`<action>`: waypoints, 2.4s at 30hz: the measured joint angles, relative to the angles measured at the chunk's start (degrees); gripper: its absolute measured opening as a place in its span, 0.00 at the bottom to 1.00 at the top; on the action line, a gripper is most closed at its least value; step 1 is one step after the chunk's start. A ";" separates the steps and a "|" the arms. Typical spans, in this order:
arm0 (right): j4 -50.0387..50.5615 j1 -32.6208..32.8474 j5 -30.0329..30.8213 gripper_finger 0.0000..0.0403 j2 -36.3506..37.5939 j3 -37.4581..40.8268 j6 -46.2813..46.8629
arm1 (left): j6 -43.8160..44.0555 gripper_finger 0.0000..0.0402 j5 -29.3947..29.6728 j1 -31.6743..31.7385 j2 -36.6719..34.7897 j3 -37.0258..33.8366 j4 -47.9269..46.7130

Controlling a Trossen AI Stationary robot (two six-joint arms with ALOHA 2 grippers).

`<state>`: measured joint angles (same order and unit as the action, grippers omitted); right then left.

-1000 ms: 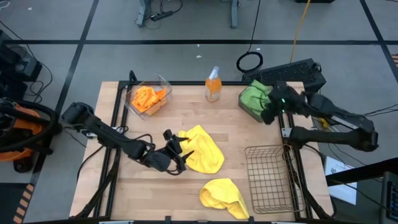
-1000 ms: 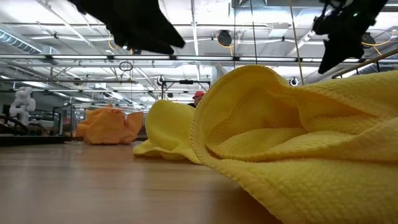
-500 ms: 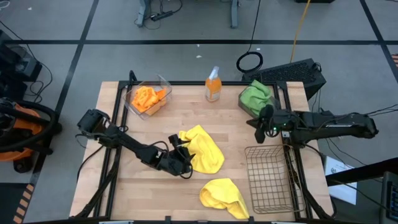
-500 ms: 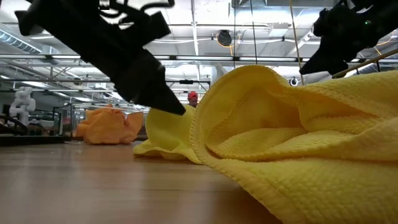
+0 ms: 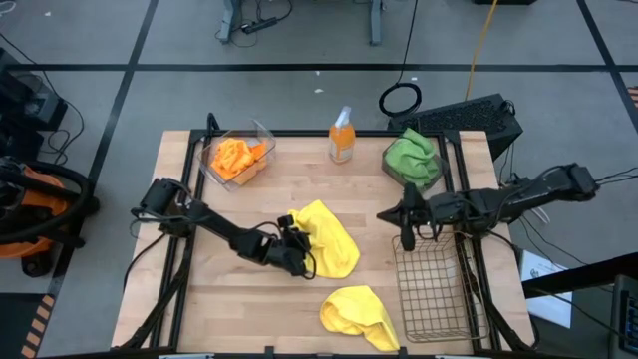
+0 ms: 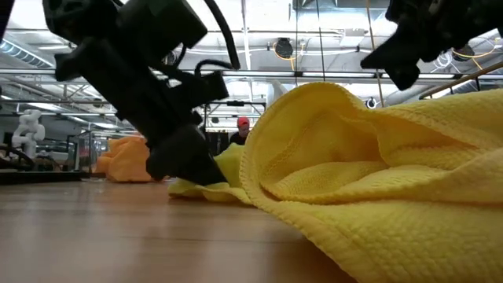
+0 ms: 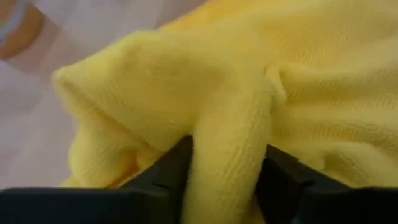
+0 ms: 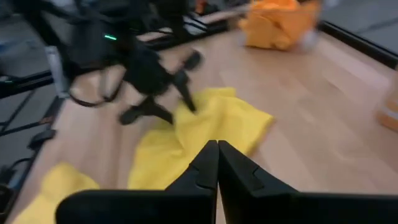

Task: Sort microfiber towel by color & place in baskets
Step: Put the top yellow microfiber cloth into the wire basket

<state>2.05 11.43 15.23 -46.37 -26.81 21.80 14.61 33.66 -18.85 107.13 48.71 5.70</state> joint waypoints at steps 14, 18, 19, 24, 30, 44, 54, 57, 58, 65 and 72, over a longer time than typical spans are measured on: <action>-22.13 7.15 0.28 0.00 -19.63 0.00 -1.55 | -1.14 0.05 -2.41 2.57 -1.40 -0.07 2.11; -27.76 7.05 1.47 0.01 -24.61 -0.11 -0.30 | -1.49 0.04 -2.35 2.55 -4.52 -0.04 3.04; -27.83 7.05 1.79 0.01 -25.59 -0.62 -0.12 | -1.53 0.04 -2.34 2.55 -5.29 -0.04 3.09; -26.75 7.07 5.24 0.07 -29.53 -4.29 -0.25 | -1.96 0.04 -1.90 2.55 -10.42 -0.04 3.38; -25.85 7.05 8.85 0.18 -33.50 -8.14 0.03 | -3.92 0.03 -1.33 1.85 -16.42 -0.04 5.49; -25.80 7.51 8.80 0.69 -36.67 -8.94 -3.07 | -14.05 0.03 -1.19 -2.22 -23.01 0.00 16.73; -33.97 11.72 10.80 0.82 -33.77 -8.94 -15.06 | -14.77 0.03 -2.10 -3.06 -22.95 0.00 19.63; -35.39 12.60 13.62 0.82 -33.77 -8.96 -16.97 | -15.45 0.03 -3.84 -3.09 -22.95 0.00 20.79; -35.32 12.81 15.38 0.82 -33.77 -9.01 -17.98 | -15.60 0.03 -4.63 -3.09 -22.95 0.00 21.35; -34.89 16.62 19.10 0.82 -33.77 -10.73 -25.62 | -16.59 0.03 -6.52 -3.46 -22.95 0.00 22.50; -26.75 20.83 20.59 0.82 -33.77 -14.28 -25.63 | -16.90 0.03 -6.50 -3.41 -22.95 0.00 22.50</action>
<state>-24.71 32.26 35.81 -80.14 -41.09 -3.84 -2.28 27.16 -22.26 84.18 48.71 28.21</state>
